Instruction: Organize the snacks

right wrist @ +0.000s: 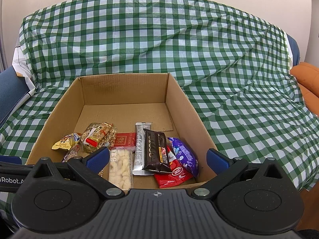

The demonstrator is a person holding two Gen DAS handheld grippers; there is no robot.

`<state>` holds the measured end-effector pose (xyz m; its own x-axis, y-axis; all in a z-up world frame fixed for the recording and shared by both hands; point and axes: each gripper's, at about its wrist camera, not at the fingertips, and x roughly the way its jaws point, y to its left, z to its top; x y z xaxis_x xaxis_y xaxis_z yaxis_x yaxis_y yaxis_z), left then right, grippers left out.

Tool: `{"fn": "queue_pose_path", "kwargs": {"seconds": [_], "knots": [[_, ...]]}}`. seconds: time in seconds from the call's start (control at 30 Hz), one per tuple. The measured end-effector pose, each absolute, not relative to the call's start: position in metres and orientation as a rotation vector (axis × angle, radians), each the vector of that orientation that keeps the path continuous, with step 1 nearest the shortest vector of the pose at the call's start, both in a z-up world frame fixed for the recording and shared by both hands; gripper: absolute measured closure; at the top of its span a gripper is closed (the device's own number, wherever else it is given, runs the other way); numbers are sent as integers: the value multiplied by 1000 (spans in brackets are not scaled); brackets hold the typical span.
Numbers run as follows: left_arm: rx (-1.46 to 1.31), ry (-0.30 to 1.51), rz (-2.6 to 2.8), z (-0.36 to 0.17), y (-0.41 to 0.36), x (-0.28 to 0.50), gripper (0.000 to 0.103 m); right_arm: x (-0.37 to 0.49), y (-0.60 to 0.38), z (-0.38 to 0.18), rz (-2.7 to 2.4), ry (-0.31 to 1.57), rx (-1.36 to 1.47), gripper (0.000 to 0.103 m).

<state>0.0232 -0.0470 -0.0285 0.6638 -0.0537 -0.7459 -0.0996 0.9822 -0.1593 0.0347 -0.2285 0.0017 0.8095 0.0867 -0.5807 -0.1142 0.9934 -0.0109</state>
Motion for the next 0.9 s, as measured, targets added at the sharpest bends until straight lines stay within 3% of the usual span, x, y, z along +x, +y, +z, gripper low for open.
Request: {"fn": "queue_pose_path", "kwargs": {"seconds": [0.9], "knots": [[-196, 821, 10, -28, -51, 22, 0, 35, -228, 2, 108, 617, -48, 1]]}}
